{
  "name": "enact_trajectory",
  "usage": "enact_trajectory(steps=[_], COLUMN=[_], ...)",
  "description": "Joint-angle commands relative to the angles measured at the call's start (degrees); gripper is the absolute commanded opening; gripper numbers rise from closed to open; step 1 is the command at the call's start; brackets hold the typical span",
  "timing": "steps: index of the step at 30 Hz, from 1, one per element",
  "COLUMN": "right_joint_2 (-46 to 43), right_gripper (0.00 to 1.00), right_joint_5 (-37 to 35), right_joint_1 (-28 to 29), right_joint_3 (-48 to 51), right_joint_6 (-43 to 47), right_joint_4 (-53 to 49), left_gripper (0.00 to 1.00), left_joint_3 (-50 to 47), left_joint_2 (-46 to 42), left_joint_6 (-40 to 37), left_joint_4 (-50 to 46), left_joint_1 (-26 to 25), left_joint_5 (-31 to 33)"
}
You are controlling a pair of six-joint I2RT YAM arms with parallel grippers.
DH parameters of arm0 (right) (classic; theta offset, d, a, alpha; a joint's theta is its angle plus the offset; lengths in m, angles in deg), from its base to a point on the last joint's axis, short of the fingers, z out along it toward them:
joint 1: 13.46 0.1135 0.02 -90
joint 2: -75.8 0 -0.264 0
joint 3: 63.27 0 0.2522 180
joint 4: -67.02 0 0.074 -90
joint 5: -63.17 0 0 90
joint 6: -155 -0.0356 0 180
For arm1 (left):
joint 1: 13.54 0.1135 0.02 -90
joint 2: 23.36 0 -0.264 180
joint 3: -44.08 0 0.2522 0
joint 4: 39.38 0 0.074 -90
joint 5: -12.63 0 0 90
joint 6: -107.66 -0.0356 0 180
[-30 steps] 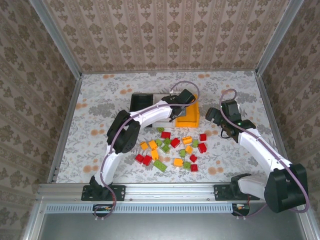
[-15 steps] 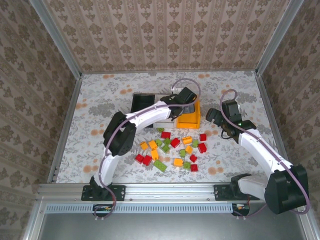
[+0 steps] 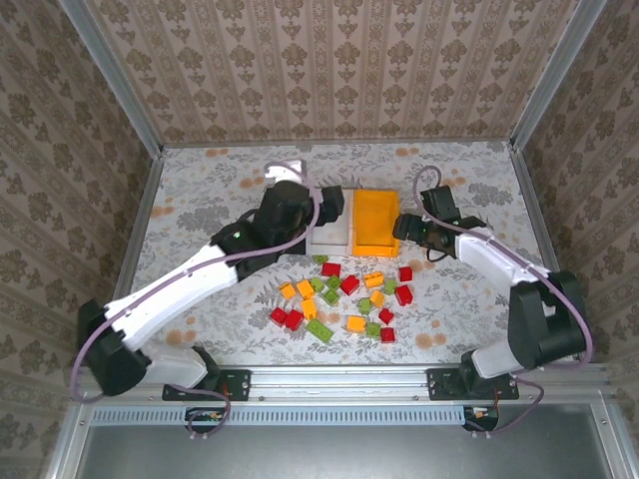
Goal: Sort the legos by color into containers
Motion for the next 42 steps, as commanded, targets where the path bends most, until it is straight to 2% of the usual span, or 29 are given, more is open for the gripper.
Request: enact_trajectory(steps=[1,9,16,18,24,30,37,38,42], right_joint_2=[3.97,13.42,15.48,15.84,16.48,16.57,16.12,16.43,16.44], right_gripper=[0.81,0.53,0.34,0.29,0.13,0.11,0.13,0.16,0.36], right_joint_5=[1.35,0.74,0.67,0.4,-0.82,-1.57,-3.26,-3.29,-4.91], right_joint_1=[1.1,1.47,1.81,2.05,3.06,4.19,5.21,5.29,6.13], right_joint_3=[-4.23,-10.32,-11.23,-11.69,-13.08,-14.26,-14.78,-15.05,-15.54], right_joint_6=[1.92,3.17,4.78,5.63,7.91,11.07,13.23,13.22,12.03], right_joint_4=[1.43,-0.59,-1.47,-2.12,-3.79,-5.38,-7.26,-7.67,-8.18], left_gripper=[1.0,1.0,1.0,1.0,1.0,1.0,1.0,1.0,1.0], left_joint_3=[-6.31,-17.04,-23.6,-24.5,-27.52,-28.68,-29.58,-29.61,-29.06], left_joint_2=[-6.87,-22.5,-31.08,-32.83,-37.81,-38.65,-38.48,-38.43,-37.65], left_joint_6=[-2.47,-1.21,1.12,4.59,5.67,5.9,6.44,6.59,6.99], left_joint_4=[-1.58,-3.99,-0.98,-2.53,-2.15,-1.9,-1.57,-1.61,-3.12], left_joint_1=[0.11,1.76,6.5,8.19,14.21,19.73,21.69,21.91,22.93], left_joint_5=[2.21,3.1,-4.03,-3.99,-11.76,-19.63,-21.4,-21.66,-22.13])
